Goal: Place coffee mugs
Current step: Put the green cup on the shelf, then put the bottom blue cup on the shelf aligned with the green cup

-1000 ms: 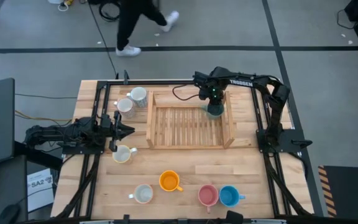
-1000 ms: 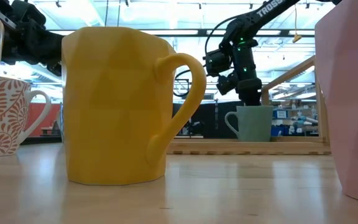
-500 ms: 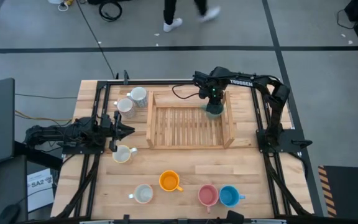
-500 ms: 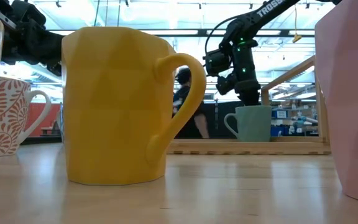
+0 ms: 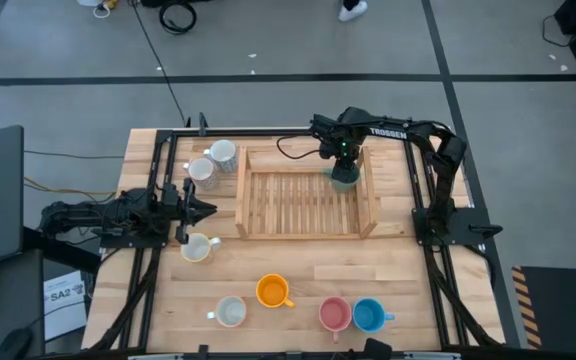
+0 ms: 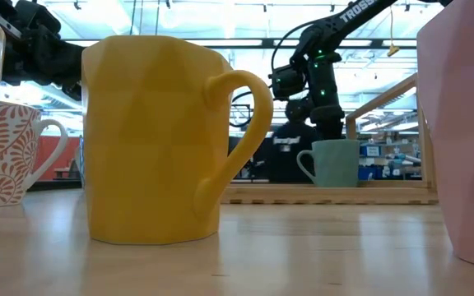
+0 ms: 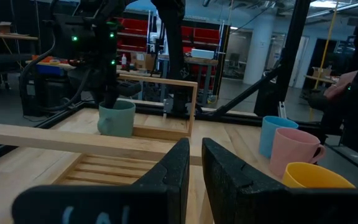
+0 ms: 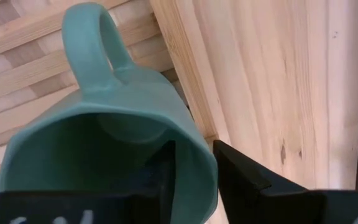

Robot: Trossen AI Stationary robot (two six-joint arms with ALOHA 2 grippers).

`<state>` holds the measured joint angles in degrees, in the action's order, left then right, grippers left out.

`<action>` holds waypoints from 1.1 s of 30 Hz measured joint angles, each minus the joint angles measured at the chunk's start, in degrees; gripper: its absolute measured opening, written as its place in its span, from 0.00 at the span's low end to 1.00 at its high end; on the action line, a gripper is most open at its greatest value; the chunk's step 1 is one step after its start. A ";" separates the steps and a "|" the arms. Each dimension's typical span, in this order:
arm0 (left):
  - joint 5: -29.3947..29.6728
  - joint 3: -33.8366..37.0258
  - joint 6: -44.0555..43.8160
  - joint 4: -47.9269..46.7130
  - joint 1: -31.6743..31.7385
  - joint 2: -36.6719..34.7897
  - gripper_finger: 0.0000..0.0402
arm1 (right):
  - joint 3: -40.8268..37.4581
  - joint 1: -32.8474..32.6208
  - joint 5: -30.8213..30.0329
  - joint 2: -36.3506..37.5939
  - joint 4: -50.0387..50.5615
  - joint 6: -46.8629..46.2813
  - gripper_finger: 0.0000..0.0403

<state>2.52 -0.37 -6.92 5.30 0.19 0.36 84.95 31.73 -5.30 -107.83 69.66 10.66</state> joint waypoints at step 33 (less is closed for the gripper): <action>0.00 0.00 0.00 0.00 0.01 0.00 0.13 | 7.86 0.11 -1.16 0.00 8.22 0.00 0.42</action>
<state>2.52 -0.37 -6.92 5.30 0.20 0.36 92.81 31.83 -6.46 -107.83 77.88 10.66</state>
